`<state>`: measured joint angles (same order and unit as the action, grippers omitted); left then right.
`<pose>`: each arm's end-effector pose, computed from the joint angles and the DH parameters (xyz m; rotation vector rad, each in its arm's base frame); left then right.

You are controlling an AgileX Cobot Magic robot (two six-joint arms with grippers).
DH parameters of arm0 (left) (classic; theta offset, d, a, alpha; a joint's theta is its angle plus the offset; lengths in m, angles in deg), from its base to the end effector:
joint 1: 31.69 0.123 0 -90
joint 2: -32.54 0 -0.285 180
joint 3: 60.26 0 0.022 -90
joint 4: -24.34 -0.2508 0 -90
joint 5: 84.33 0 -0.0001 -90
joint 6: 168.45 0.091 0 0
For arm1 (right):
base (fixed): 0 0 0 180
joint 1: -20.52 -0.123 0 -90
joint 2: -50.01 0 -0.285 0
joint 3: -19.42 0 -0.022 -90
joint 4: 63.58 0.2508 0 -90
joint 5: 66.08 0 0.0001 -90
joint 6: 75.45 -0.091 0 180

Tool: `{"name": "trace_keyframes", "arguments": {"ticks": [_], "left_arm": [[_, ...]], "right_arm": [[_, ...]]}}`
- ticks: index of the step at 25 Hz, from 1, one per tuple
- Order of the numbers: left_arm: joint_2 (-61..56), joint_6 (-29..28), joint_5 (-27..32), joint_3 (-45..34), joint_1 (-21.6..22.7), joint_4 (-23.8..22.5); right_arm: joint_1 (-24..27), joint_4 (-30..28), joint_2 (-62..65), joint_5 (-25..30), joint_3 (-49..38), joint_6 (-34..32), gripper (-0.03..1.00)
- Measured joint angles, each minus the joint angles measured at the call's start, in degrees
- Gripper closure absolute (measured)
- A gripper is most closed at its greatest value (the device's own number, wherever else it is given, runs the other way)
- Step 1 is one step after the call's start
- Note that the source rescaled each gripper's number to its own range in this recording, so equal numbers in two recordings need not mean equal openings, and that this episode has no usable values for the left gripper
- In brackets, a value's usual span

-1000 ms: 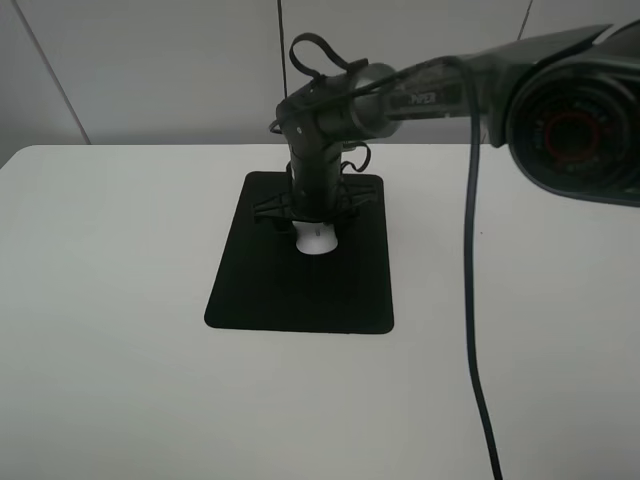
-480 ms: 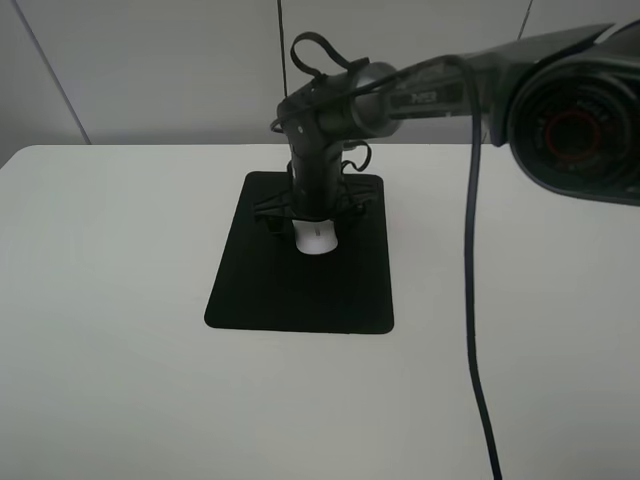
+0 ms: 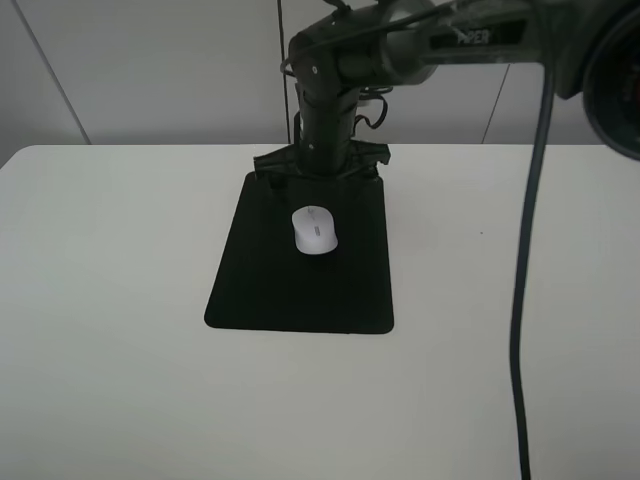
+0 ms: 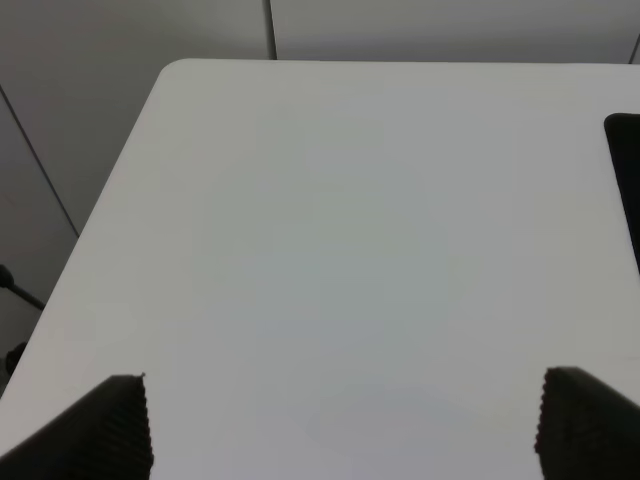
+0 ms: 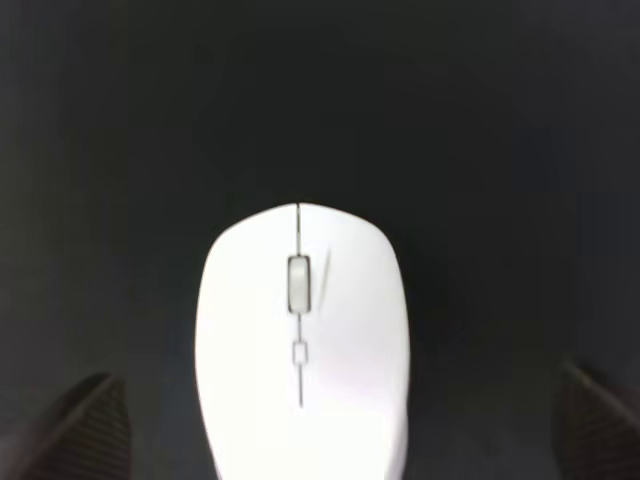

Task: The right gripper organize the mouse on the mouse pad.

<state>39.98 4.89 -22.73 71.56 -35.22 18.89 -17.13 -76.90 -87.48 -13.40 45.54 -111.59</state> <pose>-0.0069 0.0080 0.2783 -0.0617 2.0413 0.0026 0.3881 0.2783 0.1590 -0.1982 2.7911 0.0053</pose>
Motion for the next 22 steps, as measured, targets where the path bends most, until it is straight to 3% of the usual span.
{"name": "trace_keyframes", "arguments": {"ticks": [9,13,22], "left_arm": [[0.00,0.00,0.00,0.00,0.00,0.00],[0.00,0.00,0.00,0.00,0.00,0.00],[0.00,0.00,0.00,0.00,0.00,0.00]], "right_arm": [[1.49,1.30,4.35,10.27,0.00,7.08,-0.03],[3.36,1.82,5.63,12.33,-1.82,8.79,-0.03],[13.94,3.88,17.59,6.69,-20.81,10.32,-0.03]]}}
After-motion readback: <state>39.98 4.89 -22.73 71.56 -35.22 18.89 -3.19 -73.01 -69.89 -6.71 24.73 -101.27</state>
